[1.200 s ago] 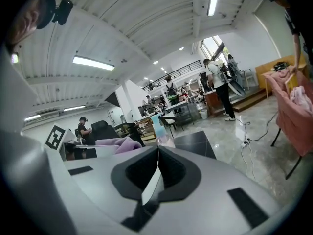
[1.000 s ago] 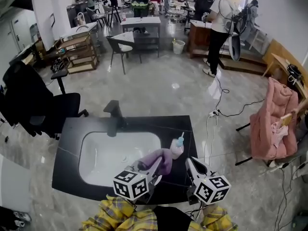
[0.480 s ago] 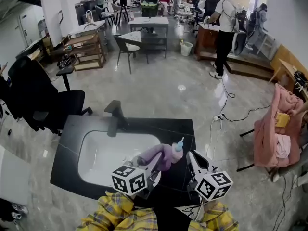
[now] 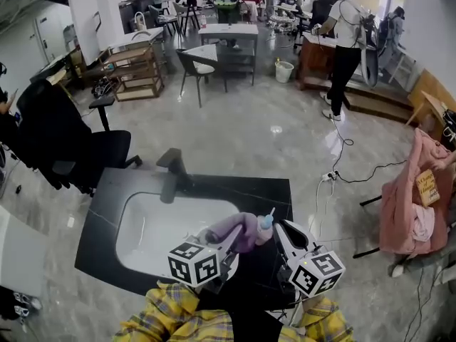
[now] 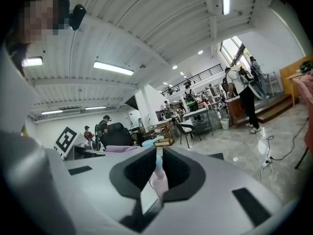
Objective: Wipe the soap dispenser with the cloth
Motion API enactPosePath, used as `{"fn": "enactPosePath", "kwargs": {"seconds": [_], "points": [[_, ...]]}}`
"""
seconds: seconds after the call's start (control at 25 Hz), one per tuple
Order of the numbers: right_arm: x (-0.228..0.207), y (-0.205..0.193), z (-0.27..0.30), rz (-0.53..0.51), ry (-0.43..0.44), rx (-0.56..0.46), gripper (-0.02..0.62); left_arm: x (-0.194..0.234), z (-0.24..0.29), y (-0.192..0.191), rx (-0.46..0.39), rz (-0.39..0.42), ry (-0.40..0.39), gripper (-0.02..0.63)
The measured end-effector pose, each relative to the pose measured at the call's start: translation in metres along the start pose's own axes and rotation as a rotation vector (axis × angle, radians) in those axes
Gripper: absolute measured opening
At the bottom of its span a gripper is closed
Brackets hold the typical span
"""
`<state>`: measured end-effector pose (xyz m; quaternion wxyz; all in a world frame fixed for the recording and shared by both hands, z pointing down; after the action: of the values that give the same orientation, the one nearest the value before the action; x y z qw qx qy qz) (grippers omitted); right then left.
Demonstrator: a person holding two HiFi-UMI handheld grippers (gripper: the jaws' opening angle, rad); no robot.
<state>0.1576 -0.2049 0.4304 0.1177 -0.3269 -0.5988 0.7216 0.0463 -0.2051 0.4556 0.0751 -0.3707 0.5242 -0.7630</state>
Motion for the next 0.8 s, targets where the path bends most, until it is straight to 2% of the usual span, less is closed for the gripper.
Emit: {"fn": "enactPosePath", "kwargs": {"seconds": [0.16, 0.24, 0.4, 0.64, 0.8], "points": [[0.002, -0.004, 0.004, 0.001, 0.037, 0.008, 0.02, 0.004, 0.003, -0.001, 0.003, -0.007, 0.004, 0.058], [0.003, -0.007, 0.006, 0.006, 0.055, 0.022, 0.115, 0.005, 0.005, -0.002, 0.007, -0.006, 0.006, 0.058], [0.001, -0.007, 0.009, -0.013, 0.062, 0.029, 0.115, 0.005, 0.008, -0.003, 0.014, 0.001, 0.009, 0.058], [0.009, -0.008, 0.016, -0.016, 0.123, 0.044, 0.135, 0.001, 0.013, 0.001, 0.024, 0.016, -0.006, 0.058], [0.016, -0.009, 0.02, -0.04, 0.161, 0.052, 0.152, 0.004, 0.015, 0.003, 0.018, -0.002, 0.0, 0.058]]}}
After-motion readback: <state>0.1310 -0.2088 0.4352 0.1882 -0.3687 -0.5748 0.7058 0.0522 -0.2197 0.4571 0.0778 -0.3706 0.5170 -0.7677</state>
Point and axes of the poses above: the fingertips, and each gripper's own axes: z forward along the fingers, x to its left, y out of its top, the point moved 1 cm from there along -z, backward along the fingers, and after that the axes turned 4 degrees about -x, right-handed, at the moved point
